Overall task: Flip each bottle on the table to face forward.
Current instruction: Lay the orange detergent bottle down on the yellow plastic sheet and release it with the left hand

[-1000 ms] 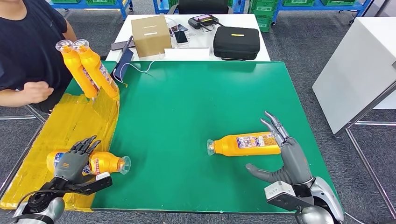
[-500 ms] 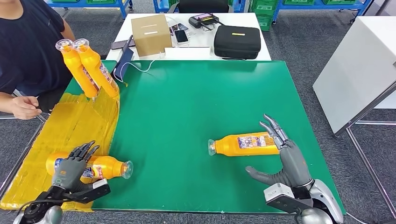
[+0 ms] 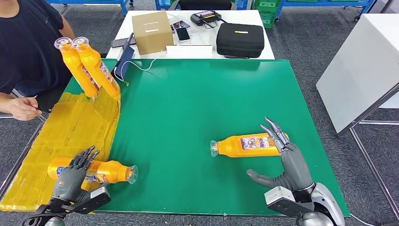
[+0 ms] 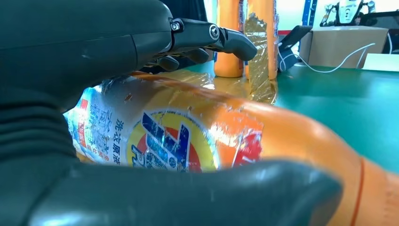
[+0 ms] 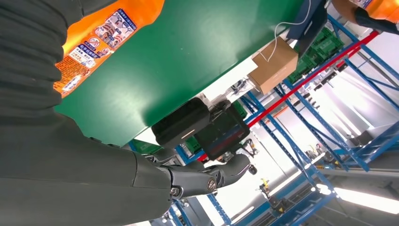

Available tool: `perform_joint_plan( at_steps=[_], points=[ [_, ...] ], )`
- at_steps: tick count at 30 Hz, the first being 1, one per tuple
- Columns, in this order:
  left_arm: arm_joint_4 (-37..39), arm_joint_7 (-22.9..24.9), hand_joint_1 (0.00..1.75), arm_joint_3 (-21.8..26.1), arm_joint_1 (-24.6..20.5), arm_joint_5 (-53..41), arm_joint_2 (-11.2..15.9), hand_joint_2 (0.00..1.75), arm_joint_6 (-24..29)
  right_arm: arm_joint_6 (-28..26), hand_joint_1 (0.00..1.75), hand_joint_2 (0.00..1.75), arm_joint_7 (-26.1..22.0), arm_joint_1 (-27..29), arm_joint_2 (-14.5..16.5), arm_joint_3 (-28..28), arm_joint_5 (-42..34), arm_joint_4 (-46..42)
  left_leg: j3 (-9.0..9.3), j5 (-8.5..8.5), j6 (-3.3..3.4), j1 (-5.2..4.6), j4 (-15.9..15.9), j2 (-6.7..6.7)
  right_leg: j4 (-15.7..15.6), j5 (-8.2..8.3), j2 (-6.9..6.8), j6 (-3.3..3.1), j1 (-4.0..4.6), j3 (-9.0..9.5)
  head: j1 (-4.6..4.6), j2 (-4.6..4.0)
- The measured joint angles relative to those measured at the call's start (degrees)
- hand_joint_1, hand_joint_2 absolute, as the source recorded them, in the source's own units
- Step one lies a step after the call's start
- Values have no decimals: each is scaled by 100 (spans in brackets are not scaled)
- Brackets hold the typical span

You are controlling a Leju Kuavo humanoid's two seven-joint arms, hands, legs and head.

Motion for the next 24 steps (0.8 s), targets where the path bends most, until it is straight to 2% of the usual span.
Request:
perform_joint_plan(
  at_steps=[8,15,18,21,24],
  points=[
    [-305,-368,0,194,142,433,-214,0,-40,3,0,175,10,37,43,0,59,0,-16,0,0,0,1,1,0,0,1,0,0,-18,1,0],
    [-569,-484,0,336,228,619,-388,0,-65,2,0,175,46,70,83,1,126,-1,-28,0,0,0,2,1,0,0,2,0,0,-32,-1,0],
    [-747,-740,0,462,255,1208,-559,0,-124,-13,0,175,68,132,121,3,204,-15,-36,0,0,0,3,1,0,0,2,0,0,-39,0,0],
    [-1099,-995,0,641,267,2123,-818,0,-479,-59,0,175,109,231,179,9,325,-55,-43,0,0,0,4,1,0,1,2,1,1,-43,0,0],
    [-1455,-1061,0,770,274,2498,-1034,0,-702,-86,0,175,136,305,230,21,382,-86,-47,0,0,0,5,1,0,1,2,1,0,-45,1,0]
  ],
)
